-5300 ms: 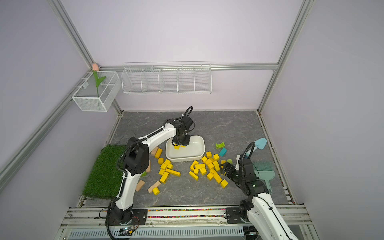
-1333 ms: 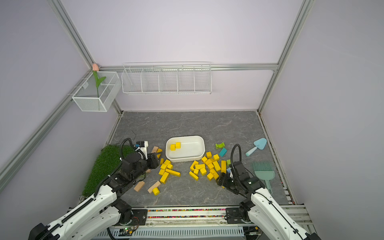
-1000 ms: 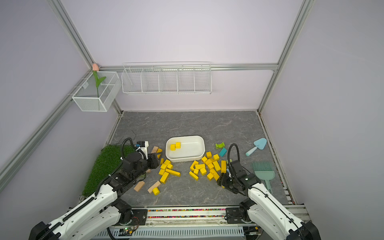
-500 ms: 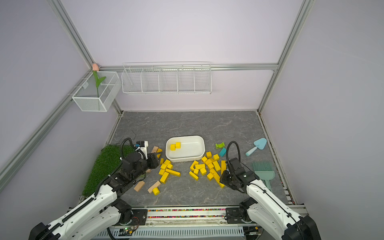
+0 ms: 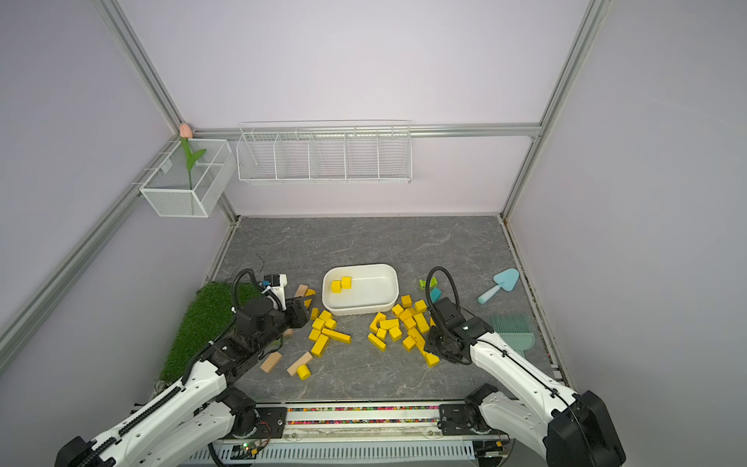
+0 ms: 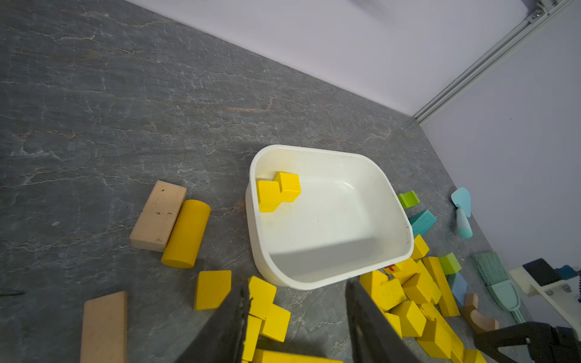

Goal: Pick out the yellow building blocks
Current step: Pick up the building block from the center of the board.

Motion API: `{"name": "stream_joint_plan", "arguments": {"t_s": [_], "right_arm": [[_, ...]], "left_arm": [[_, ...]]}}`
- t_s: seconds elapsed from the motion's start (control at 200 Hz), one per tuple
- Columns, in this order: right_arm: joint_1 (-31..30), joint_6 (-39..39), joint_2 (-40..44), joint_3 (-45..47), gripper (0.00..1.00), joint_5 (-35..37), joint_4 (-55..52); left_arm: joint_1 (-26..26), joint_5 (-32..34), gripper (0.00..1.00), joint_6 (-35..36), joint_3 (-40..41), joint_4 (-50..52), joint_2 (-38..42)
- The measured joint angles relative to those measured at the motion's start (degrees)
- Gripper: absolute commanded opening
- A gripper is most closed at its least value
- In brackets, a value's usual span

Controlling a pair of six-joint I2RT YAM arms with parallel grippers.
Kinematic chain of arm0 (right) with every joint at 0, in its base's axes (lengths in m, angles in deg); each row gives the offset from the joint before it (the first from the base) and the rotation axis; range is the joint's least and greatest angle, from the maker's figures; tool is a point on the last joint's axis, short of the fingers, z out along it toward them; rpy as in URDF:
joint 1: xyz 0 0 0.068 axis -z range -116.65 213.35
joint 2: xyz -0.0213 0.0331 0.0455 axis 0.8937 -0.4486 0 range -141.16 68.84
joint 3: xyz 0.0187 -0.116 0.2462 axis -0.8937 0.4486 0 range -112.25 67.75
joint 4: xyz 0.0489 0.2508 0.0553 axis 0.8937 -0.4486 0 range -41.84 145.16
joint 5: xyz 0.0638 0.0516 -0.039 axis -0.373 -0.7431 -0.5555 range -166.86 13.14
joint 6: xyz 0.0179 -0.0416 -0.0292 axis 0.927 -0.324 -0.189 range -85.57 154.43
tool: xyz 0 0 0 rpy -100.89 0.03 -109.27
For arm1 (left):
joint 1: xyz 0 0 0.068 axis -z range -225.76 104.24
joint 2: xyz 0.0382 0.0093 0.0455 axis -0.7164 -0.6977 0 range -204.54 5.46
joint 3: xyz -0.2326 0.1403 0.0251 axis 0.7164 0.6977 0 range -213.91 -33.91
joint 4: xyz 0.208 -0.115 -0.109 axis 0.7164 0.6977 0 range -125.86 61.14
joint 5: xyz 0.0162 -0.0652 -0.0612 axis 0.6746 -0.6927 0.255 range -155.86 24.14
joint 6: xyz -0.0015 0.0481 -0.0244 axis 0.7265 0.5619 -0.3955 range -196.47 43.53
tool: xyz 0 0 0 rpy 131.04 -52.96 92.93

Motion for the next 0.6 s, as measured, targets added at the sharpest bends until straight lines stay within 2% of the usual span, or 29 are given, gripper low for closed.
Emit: {"name": "stream_joint_plan", "arguments": {"t_s": [0.125, 0.2, 0.35, 0.6], "right_arm": [[0.0, -2.6, 0.0, -5.3, 0.52, 3.4, -4.5], [0.0, -4.6, 0.0, -7.3, 0.37, 4.5, -6.7], [0.0, -7.7, 0.0, -7.6, 0.38, 3.6, -8.9], [0.0, -14.6, 2.1, -7.1, 0.38, -3.1, -7.0]], "left_arm": [[0.0, 0.0, 0.52, -0.1, 0.2, 0.0, 1.0], [0.0, 0.0, 0.52, -0.2, 0.3, 0.0, 1.4], [-0.2, 0.0, 0.52, -0.2, 0.8, 0.0, 1.4], [-0.3, 0.0, 0.51, -0.2, 1.2, 0.0, 2.8]]}}
